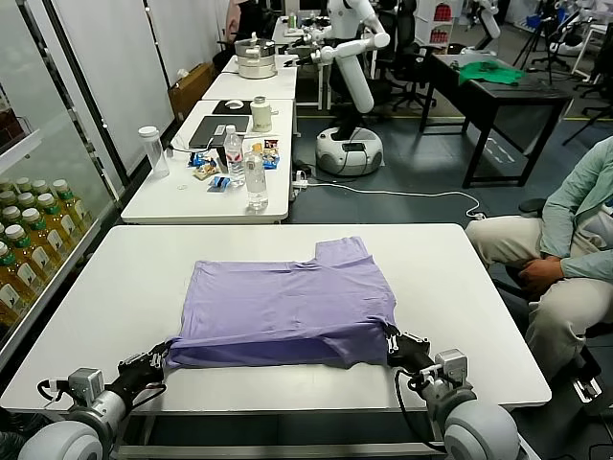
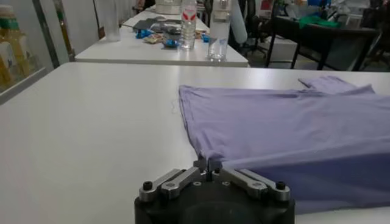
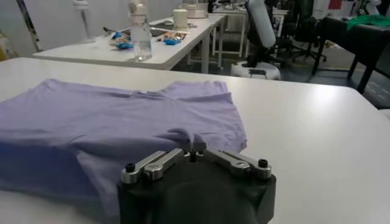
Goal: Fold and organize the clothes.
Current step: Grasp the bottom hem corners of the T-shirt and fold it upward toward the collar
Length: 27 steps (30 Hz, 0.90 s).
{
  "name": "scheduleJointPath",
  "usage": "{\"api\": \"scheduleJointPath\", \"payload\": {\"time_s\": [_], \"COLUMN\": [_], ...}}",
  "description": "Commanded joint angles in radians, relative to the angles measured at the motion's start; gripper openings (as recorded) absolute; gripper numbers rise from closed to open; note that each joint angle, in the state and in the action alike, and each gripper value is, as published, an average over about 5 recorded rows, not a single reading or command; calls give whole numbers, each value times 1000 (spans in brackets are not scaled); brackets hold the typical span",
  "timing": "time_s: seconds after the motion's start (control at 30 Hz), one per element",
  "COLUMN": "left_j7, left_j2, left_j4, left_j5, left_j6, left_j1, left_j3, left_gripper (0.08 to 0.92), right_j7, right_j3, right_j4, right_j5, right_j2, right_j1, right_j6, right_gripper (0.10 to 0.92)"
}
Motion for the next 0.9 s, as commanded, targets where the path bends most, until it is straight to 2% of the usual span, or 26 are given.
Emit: {"api": "scheduleJointPath", "payload": {"time_s": [0.03, 0.37, 0.43, 0.57, 0.9], "left_j7": [31, 56, 55, 54, 22], "left_j2": [2, 3, 2, -5, 16], "left_j4": [88, 108, 111, 120, 111], "left_j5": [2, 7, 20, 44, 1], "left_j6": [2, 2, -2, -45, -116], "left_j1": [-71, -104, -106, -113, -121], "left_j3": [19, 24, 27, 36, -10], "left_gripper": [89, 89, 96, 167, 452], "right_j7": [2, 6, 9, 17, 26], "right_j3": [-20, -20, -23, -35, -10], "right_j4": [-51, -78, -87, -107, -104], "right_j5": [1, 7, 5, -1, -3], "right_j2": [3, 17, 23, 43, 50], "right_j1": [48, 59, 60, 62, 57], "right_j6": [-6, -15, -19, -24, -26], "right_gripper": [113, 113, 142, 255, 540]}}
